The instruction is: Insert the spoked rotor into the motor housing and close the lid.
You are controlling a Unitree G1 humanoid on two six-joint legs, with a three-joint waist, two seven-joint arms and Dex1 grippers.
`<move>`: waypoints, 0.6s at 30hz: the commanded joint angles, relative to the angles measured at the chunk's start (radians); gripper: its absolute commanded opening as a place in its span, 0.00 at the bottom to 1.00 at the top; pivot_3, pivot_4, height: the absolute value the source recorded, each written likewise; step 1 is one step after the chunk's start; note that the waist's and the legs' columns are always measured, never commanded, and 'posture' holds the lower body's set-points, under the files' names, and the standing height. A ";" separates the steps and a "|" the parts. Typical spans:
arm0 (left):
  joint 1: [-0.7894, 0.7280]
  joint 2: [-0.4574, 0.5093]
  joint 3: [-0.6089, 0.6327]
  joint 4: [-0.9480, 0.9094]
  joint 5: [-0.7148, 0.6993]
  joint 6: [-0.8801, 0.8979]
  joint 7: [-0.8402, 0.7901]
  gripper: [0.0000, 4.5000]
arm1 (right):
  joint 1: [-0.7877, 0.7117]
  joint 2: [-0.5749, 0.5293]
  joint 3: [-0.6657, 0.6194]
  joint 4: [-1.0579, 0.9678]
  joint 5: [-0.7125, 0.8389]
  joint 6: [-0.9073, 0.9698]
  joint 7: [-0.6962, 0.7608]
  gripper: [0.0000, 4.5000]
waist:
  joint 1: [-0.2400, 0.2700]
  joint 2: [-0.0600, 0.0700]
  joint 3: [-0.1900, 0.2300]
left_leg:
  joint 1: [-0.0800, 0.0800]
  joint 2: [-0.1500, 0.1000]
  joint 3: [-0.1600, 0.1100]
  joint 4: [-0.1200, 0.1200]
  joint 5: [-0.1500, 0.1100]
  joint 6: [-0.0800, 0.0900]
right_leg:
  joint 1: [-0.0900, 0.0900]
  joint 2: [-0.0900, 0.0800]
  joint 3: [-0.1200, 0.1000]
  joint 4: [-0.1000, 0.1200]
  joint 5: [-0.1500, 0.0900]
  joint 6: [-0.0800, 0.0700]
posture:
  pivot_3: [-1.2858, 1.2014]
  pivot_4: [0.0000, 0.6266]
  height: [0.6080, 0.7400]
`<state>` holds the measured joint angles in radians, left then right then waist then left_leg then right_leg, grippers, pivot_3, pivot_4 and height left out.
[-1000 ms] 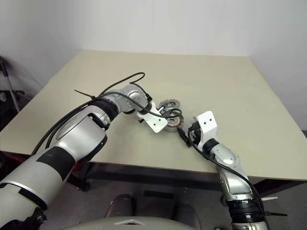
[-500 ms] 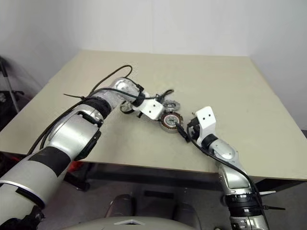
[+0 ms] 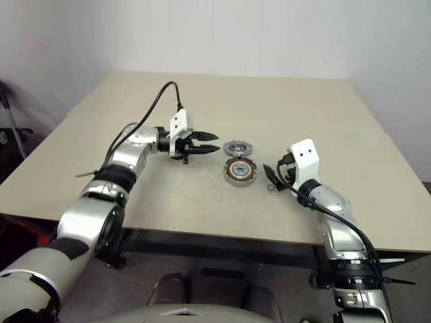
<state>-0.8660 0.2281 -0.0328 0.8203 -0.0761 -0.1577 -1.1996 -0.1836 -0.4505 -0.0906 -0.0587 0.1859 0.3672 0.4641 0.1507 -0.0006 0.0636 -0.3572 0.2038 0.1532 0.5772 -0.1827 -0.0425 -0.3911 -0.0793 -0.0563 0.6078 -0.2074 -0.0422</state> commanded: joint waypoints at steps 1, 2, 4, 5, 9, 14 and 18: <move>0.096 -0.013 0.042 -0.214 -0.077 0.106 0.100 0.36 | -0.026 -0.025 -0.023 -0.014 0.014 0.006 0.019 0.99 | -0.001 0.000 0.000 | 0.000 0.000 0.000 0.000 0.000 0.000 | 0.000 0.000 0.000 0.000 0.000 0.000 | 0.52 0.00 1.00; 0.128 -0.016 0.045 -0.258 -0.089 0.128 0.122 0.36 | -0.028 -0.028 -0.024 -0.014 0.013 0.008 0.022 0.99 | -0.002 0.000 0.000 | 0.000 0.000 0.000 0.000 0.000 0.001 | 0.000 0.000 0.000 0.000 0.000 0.000 | 0.52 0.00 1.00; 0.179 -0.018 0.047 -0.333 -0.106 0.170 0.162 0.36 | -0.031 -0.036 -0.027 -0.009 0.014 0.012 0.029 0.99 | -0.003 0.000 0.000 | 0.000 0.000 0.001 0.000 0.000 0.001 | 0.000 0.000 0.000 0.000 0.000 0.000 | 0.52 0.00 1.00; 0.213 -0.014 0.049 -0.366 -0.109 0.179 0.183 0.36 | -0.030 -0.041 -0.026 -0.008 0.012 0.016 0.034 0.99 | -0.003 0.001 0.000 | 0.000 0.000 0.001 0.000 0.000 0.000 | -0.001 0.000 0.000 0.000 0.000 0.000 | 0.52 0.00 1.00; 0.312 0.026 0.025 -0.437 -0.073 0.170 0.239 0.36 | -0.022 -0.050 -0.017 -0.001 0.008 0.030 0.050 0.99 | -0.007 0.001 0.000 | 0.001 0.000 0.001 0.000 0.000 0.000 | 0.000 0.000 0.000 -0.001 0.000 0.001 | 0.52 0.00 1.00; 0.372 0.067 -0.015 -0.473 -0.043 0.164 0.270 0.36 | -0.013 -0.045 0.007 0.016 0.002 0.047 0.072 0.99 | -0.017 0.001 0.000 | 0.000 0.000 0.000 -0.001 0.000 0.000 | 0.000 0.001 0.000 -0.001 -0.004 0.007 | 0.52 0.00 1.00; 0.389 0.073 -0.031 -0.491 -0.044 0.165 0.290 0.36 | 0.012 -0.044 0.028 -0.014 0.012 0.062 0.102 0.99 | -0.019 0.001 0.000 | 0.000 0.000 0.000 -0.001 0.000 0.000 | 0.000 0.001 0.000 -0.001 -0.004 0.007 | 0.52 0.00 1.00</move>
<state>-0.4682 0.2943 -0.0636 0.3802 -0.1160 0.0206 -0.9225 -0.1691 -0.4850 -0.0606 -0.0290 0.1860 0.4276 0.5536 0.1322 0.0009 0.0633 -0.3570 0.2041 0.1535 0.5763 -0.1830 -0.0422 -0.3914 -0.0783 -0.0561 0.6065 -0.2114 -0.0354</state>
